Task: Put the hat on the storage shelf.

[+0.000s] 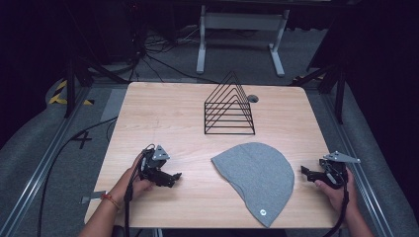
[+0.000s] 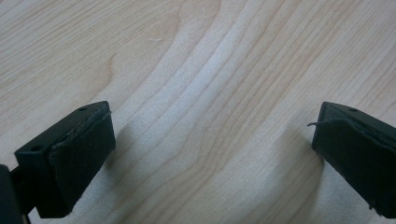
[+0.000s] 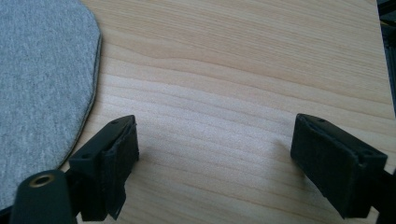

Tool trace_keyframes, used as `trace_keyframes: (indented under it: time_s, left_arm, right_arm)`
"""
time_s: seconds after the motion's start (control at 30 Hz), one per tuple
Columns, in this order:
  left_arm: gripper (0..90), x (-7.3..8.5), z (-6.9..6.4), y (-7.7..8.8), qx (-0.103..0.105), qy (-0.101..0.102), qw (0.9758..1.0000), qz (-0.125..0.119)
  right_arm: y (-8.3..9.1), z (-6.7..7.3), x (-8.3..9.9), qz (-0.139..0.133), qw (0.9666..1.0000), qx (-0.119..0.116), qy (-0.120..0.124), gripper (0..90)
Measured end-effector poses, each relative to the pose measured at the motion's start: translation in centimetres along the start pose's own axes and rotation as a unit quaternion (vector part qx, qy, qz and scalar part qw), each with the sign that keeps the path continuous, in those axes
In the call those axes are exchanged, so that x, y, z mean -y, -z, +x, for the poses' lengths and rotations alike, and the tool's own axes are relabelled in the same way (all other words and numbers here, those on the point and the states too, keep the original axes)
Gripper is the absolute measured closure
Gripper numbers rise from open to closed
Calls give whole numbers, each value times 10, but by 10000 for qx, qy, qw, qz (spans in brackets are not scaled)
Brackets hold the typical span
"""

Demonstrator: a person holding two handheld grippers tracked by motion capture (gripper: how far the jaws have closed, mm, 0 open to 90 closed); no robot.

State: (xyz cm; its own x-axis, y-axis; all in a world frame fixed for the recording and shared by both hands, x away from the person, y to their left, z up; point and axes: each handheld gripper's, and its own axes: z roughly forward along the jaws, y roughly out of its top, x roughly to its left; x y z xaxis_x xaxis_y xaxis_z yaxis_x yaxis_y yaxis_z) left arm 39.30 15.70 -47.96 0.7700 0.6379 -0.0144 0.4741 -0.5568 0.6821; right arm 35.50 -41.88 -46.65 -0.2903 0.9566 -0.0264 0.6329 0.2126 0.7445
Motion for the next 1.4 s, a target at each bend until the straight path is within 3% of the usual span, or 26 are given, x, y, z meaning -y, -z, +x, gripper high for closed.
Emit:
trace_keyframes:
  time_s: [0.23, 0.37, 0.43, 0.47, 0.5, 0.53, 0.57, 0.6, 0.63, 0.67, 0.73, 0.8, 0.87, 0.9, 0.93, 1.0, 1.07, 1.1, 1.23, 1.3, 1.37, 1.4]
  left_arm:
    - [0, 2, 2, 1, 22, -26, 10000, -25]
    - [0, 4, 4, 3, 145, -156, 9998, -30]
    - [0, 0, 5, 1, 195, -254, 9995, 46]
    - [5, -2, 8, -1, 371, -417, 9984, 19]
    - [6, -2, 8, -1, 371, -417, 9984, 19]
    - [13, -2, 10, -1, 435, -530, 9976, -1]
    - [13, -4, 11, -3, 463, -551, 9974, -37]
    - [33, -6, 12, -4, 460, -521, 9975, -104]
    - [107, -7, 12, -4, 473, -526, 9973, -203]
    - [186, -11, 11, -6, 520, -552, 9969, -194]
    - [192, -14, 11, -8, 548, -535, 9969, -195]
    - [267, -20, 10, -12, 621, -616, 9958, -273]
    - [278, -29, 9, -16, 733, -652, 9948, -259]
    - [283, -33, 8, -18, 763, -660, 9945, -269]
    - [283, -40, 6, -19, 765, -719, 9939, -323]
    - [316, -49, 5, -22, 876, -648, 9930, -451]
    - [327, -67, -1, -29, 860, -805, 9921, -441]
    - [333, -67, -1, -29, 860, -805, 9921, -441]
    - [368, -93, -15, -44, 941, -1047, 9886, -540]
    - [386, -96, -19, -48, 964, -1066, 9880, -567]
    - [414, -103, -25, -55, 1114, -1070, 9862, -594]
    - [438, -107, -32, -63, 1135, -1198, 9850, -508]
  right_arm:
    - [1, 1, 1, 4, 10000, 43, 7, 164]
    - [3, 3, 1, -9, 9999, -34, 96, 218]
    - [6, 4, 2, 9, 9998, -115, 163, 250]
    - [10, 6, 2, -56, 9995, -213, 209, 298]
    - [10, 6, 2, -56, 9995, -213, 209, 298]
    - [18, 10, 0, -211, 9988, -369, 229, 332]
    - [18, 10, 0, -211, 9988, -369, 229, 332]
    - [22, 13, -1, -261, 9981, -507, 226, 343]
    - [26, 19, -2, -266, 9971, -649, 308, 348]
    - [31, 29, -2, -235, 9953, -784, 521, 390]
    - [32, 36, -2, -176, 9940, -883, 615, 405]
    - [34, 52, -2, -2, 9904, -1098, 835, 487]
    - [33, 57, -3, 49, 9899, -1091, 907, 519]
    - [31, 64, -5, 144, 9880, -1211, 945, 588]
    - [31, 64, -5, 144, 9880, -1211, 945, 588]
    - [26, 71, -7, 204, 9861, -1253, 1069, 611]
    - [22, 74, -6, 241, 9854, -1263, 1115, 611]
    - [22, 74, -6, 241, 9854, -1263, 1115, 611]
    - [13, 76, -6, 304, 9844, -1265, 1185, 608]
    - [12, 77, -7, 308, 9840, -1249, 1231, 604]
    - [10, 80, -8, 280, 9832, -1270, 1277, 604]
    - [9, 81, -9, 283, 9821, -1281, 1353, 599]
